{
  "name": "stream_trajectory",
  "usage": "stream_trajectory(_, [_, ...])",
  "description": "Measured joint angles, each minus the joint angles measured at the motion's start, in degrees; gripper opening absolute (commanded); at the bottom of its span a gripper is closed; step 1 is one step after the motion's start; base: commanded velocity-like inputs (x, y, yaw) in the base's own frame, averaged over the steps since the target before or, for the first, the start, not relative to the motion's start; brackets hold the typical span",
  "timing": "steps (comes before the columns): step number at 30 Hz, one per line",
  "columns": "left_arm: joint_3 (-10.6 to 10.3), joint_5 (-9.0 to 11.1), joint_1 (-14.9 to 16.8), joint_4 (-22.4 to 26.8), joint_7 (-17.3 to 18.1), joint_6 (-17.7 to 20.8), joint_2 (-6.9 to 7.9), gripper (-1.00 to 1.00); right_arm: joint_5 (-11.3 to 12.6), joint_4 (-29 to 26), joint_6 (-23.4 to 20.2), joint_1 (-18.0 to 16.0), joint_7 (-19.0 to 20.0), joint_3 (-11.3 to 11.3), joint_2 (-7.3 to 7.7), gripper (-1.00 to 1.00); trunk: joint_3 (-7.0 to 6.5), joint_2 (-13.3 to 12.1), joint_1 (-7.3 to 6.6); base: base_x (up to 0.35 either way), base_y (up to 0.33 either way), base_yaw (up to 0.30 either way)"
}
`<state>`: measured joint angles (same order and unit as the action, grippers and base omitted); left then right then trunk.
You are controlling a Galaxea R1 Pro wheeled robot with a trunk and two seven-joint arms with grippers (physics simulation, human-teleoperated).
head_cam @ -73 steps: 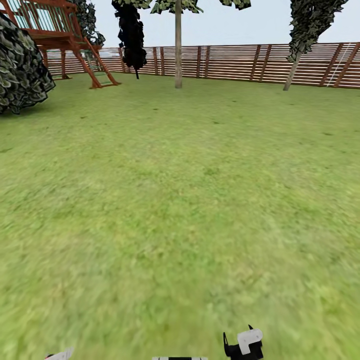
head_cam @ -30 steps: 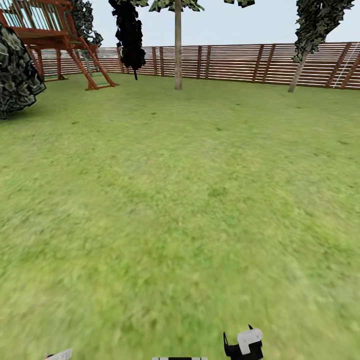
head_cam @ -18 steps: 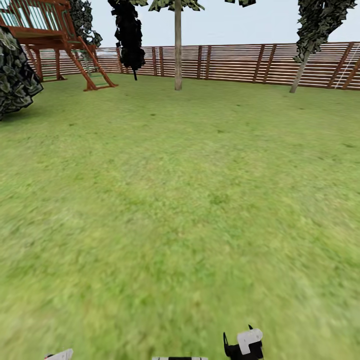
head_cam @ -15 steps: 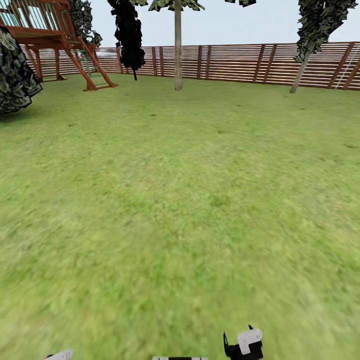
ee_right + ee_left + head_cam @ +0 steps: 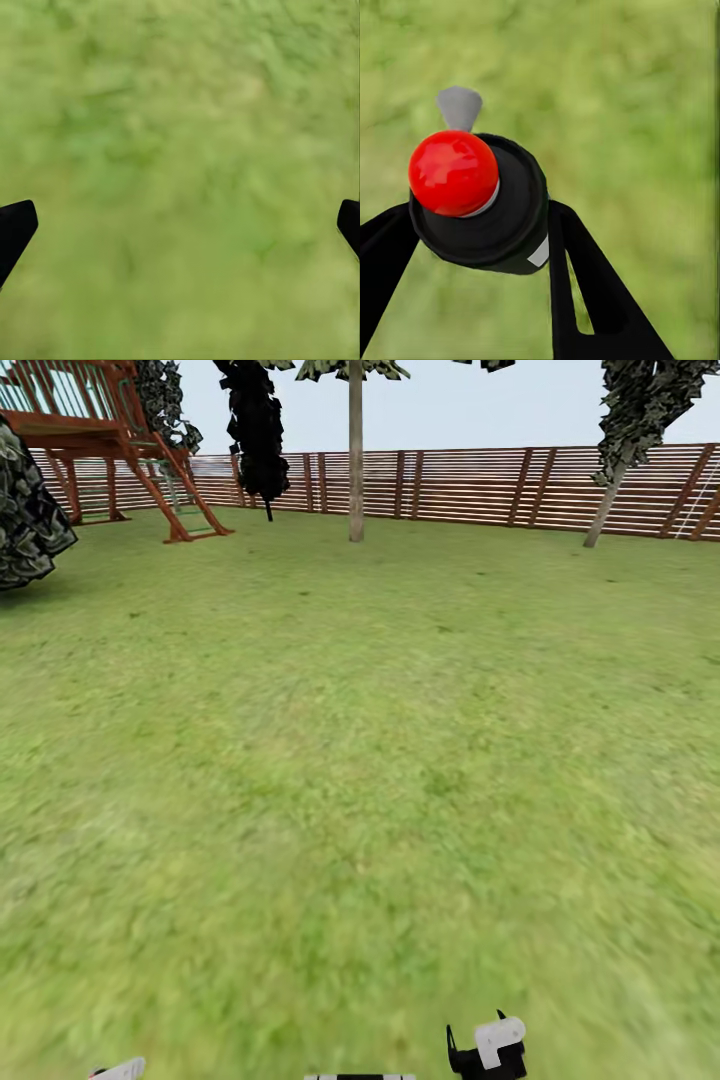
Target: In the garden, pick up the pesticide atomizer on the floor and spray pesticide onto both trees until each tree trunk is fully covered.
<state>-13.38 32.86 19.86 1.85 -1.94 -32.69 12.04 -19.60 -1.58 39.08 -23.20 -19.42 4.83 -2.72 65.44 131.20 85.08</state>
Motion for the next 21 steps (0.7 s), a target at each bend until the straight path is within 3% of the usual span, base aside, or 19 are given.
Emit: stream_trajectory(21, [0.00,0.06,0.00,-0.01,0.00,0.01,-0.08,-1.00,0.00,0.00,0.01,0.00,0.00,0.00,0.00,1.00,0.00,0.00,0.00,0.344,0.000,0.000])
